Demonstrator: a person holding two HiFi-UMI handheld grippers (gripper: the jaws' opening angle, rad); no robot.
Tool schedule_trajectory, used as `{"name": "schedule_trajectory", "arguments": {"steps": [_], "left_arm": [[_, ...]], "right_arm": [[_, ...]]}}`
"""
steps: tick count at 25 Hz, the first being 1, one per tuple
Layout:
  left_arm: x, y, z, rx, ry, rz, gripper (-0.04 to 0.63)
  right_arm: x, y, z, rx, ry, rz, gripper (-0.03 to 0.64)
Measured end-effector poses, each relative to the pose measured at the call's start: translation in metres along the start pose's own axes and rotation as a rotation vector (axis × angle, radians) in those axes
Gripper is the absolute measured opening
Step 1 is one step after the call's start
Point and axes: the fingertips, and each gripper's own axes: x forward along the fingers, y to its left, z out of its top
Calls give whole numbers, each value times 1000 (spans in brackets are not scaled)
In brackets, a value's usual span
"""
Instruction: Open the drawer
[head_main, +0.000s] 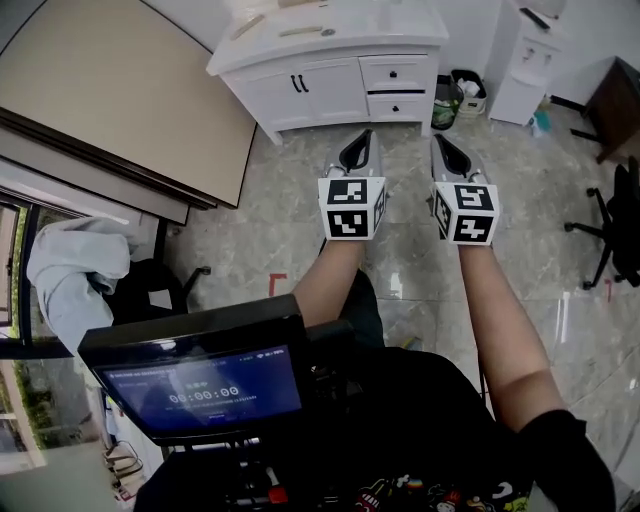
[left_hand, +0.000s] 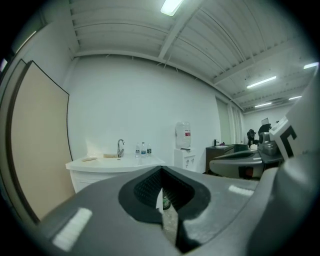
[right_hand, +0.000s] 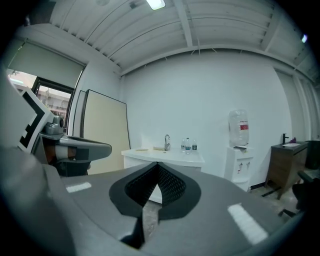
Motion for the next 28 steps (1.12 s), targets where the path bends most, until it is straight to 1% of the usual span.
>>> {"name": "schedule_trajectory", "arguments": {"steps": [3,6,10,13,16,18,20,23,24,27,28], "left_arm": [[56,28,3,8,7,-47,2],[124,59,13,10,20,-109,0],[208,104,22,22,12,-169,1],[262,127,19,24,10,-190,0],[306,146,2,26,19,-180,2],[335,155,-18,25,21,-164,2],[364,162,-48,22,23,-150,0],[412,177,-102,-1,29,-124,0],[429,181,-120,5,30,-119,1],[474,188,-174,74,26,-116,2],[488,193,-192,86,22,-114,2]], "right_arm": [[55,-6,-1,2,17,-22,21],[121,-22,7,15,31,-71,21],[211,-41,11,26,38,-121,23],[266,-56,7,20,48,-135,23],[315,-73,-12,29,64,-130,23],[351,-87,-37,41,72,-116,21],[393,-102,-76,49,88,-101,58],[468,-128,-142,52,105,-97,91],[493,-135,-163,45,106,-98,91],[556,-151,-224,27,108,-104,106],[574,-157,-244,27,108,-112,107]]}}
